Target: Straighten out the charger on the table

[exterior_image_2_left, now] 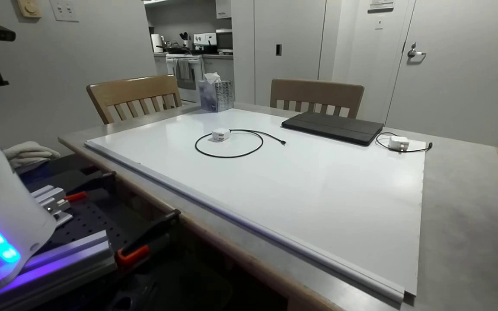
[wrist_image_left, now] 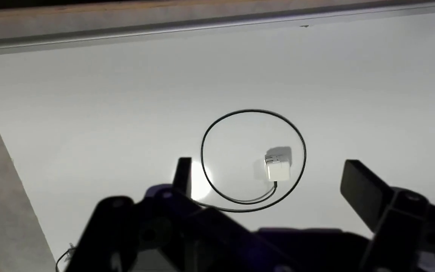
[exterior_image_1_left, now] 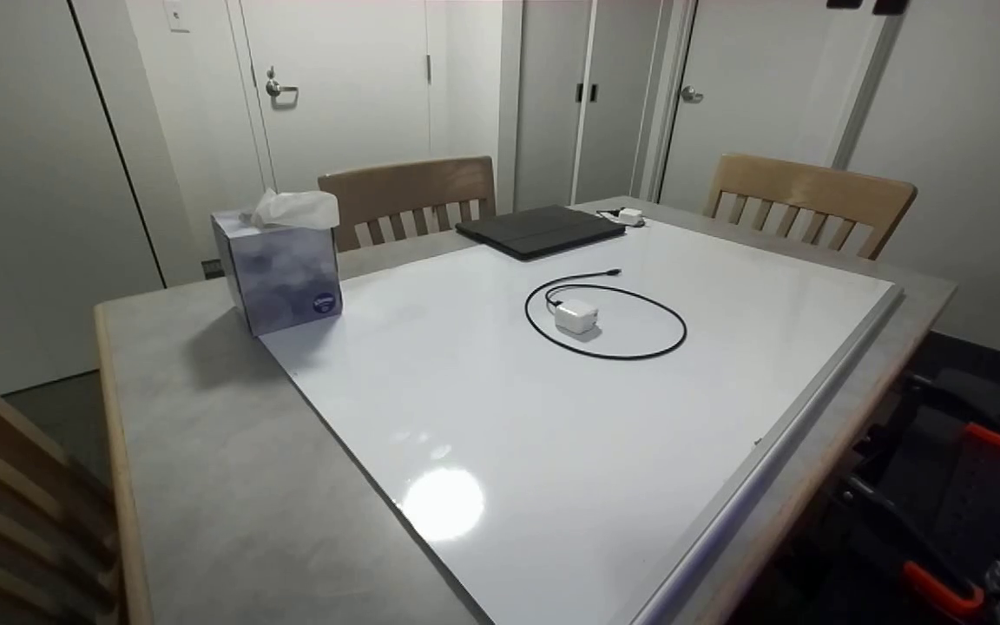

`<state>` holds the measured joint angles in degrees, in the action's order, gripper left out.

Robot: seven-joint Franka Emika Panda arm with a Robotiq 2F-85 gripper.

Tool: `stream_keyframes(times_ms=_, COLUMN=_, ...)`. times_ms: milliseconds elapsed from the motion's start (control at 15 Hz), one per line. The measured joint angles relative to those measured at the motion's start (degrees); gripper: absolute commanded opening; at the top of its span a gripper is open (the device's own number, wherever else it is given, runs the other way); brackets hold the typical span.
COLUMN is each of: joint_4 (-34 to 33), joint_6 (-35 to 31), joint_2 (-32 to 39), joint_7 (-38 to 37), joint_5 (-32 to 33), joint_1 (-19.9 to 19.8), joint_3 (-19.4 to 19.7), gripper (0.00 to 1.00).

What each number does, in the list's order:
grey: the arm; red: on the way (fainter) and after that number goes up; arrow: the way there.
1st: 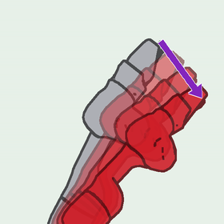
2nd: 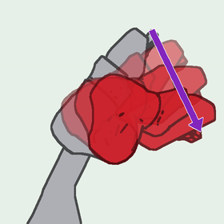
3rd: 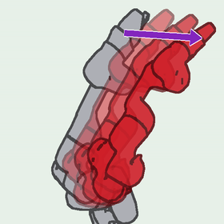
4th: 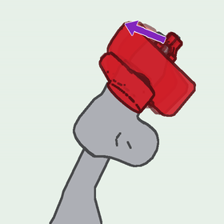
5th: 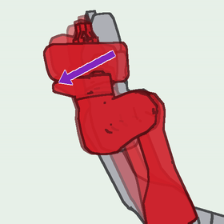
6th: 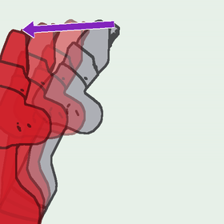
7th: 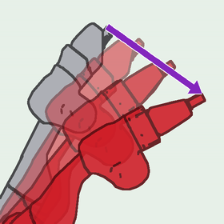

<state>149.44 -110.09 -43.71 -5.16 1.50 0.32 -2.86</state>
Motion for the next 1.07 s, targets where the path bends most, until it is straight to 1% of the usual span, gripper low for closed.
stream_keyframes(times_ms=267, joint_4=-1.31, joint_6=-4.63, joint_2=5.35, joint_7=-0.16, joint_5=-0.76, joint_1=0.03, joint_3=1.06, gripper=1.00)
stream_keyframes(times_ms=467, joint_4=-1.32, joint_6=-10.60, joint_2=8.59, joint_7=-1.52, joint_5=-2.15, joint_1=-0.05, joint_3=2.08, gripper=1.00)
stream_keyframes(times_ms=667, joint_4=-1.06, joint_6=-16.72, joint_2=11.16, joint_7=-5.11, joint_5=-2.57, joint_1=-0.57, joint_3=2.34, gripper=1.00)
stream_keyframes(times_ms=800, joint_4=-1.06, joint_6=-17.72, joint_2=13.13, joint_7=-5.88, joint_5=-2.58, joint_1=-0.72, joint_3=2.39, gripper=1.00)
stream_keyframes(times_ms=933, joint_4=-1.28, joint_6=-16.40, joint_2=15.18, joint_7=-1.77, joint_5=-4.69, joint_1=0.30, joint_3=3.60, gripper=1.00)
stream_keyframes(times_ms=1067, joint_4=-1.65, joint_6=-15.96, joint_2=16.23, joint_7=-0.22, joint_5=-5.23, joint_1=0.88, joint_3=4.53, gripper=1.00)
